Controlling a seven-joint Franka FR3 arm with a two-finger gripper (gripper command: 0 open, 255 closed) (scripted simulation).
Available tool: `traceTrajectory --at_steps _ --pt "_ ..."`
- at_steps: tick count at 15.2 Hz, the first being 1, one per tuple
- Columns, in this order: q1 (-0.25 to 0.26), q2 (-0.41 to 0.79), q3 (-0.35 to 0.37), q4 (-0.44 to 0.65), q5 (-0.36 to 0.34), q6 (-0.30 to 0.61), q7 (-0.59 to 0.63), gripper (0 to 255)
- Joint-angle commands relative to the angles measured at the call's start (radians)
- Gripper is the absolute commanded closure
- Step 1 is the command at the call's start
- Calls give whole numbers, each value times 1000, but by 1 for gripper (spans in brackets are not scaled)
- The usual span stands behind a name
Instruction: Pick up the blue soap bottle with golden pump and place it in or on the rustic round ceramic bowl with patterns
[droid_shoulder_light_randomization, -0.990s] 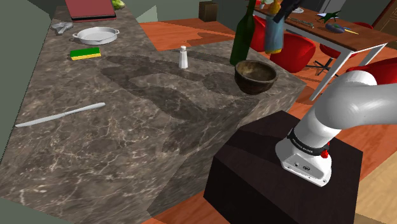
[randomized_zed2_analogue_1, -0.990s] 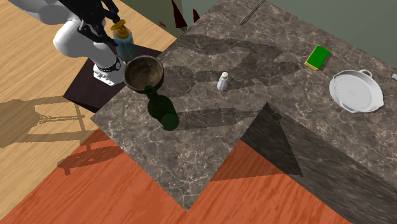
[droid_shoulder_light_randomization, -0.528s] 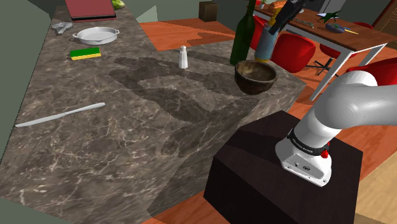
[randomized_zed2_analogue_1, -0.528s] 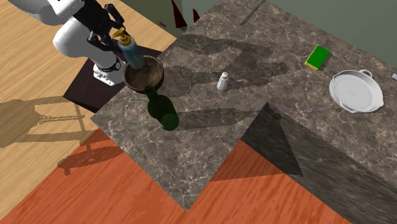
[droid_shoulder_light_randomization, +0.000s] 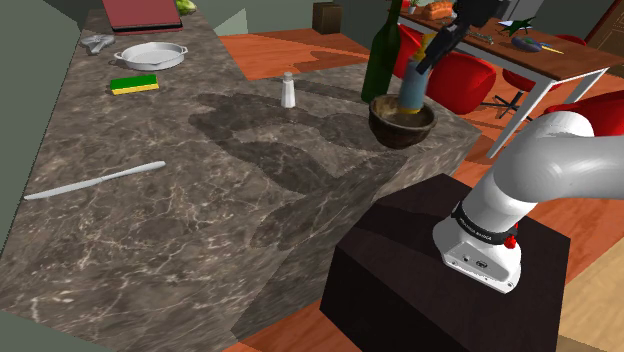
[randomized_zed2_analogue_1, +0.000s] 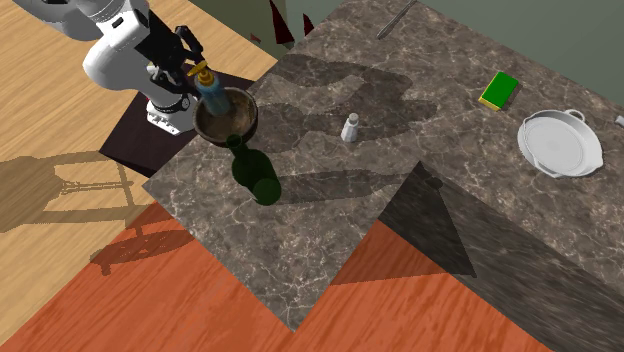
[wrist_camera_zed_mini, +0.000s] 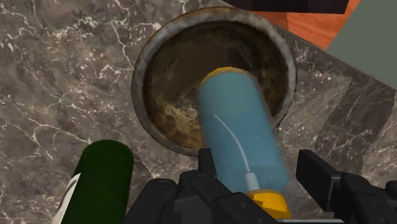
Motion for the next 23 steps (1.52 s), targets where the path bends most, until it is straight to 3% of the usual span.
traceTrajectory --at_steps 1,8,9,14,18,23 --pt "-4 -9 -4 -25 -3 16 -4 255" --pt "-4 -9 -4 -25 -3 16 -4 255" --pt "-4 -9 -4 -25 -3 16 -4 0" --pt "-4 -9 -4 -25 -3 16 -4 0" --pt "-6 -20 -2 97 -3 -117 -4 0" --pt "-6 -20 -2 97 -2 -117 -4 0"
